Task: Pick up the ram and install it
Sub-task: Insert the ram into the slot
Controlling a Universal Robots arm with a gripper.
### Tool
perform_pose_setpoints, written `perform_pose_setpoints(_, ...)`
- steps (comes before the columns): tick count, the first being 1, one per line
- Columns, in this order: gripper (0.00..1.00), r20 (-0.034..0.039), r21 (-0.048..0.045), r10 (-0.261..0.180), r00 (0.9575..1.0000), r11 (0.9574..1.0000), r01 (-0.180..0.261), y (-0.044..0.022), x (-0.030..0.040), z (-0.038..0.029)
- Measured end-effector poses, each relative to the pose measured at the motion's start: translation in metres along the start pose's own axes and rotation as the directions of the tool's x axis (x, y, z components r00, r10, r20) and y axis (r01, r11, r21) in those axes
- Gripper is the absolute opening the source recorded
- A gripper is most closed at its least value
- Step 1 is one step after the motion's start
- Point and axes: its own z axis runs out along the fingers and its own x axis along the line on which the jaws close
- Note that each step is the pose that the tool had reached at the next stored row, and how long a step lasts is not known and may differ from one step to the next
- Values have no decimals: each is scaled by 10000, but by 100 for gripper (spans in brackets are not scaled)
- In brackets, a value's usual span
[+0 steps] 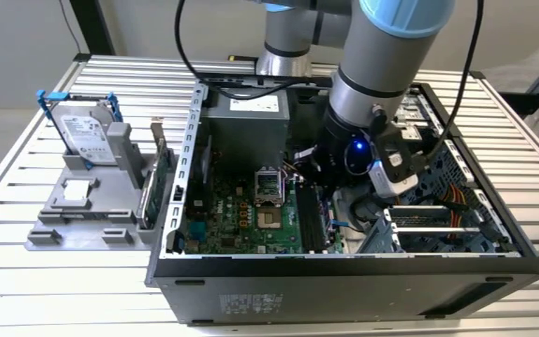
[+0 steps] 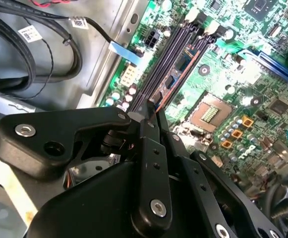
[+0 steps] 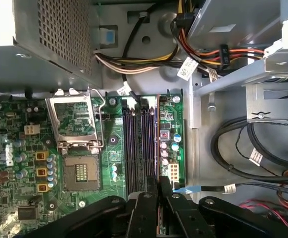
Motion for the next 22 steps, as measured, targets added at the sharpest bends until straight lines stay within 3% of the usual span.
perform_pose_setpoints(22, 0, -28, 4, -165, 9999, 9999, 165, -86, -18, 205)
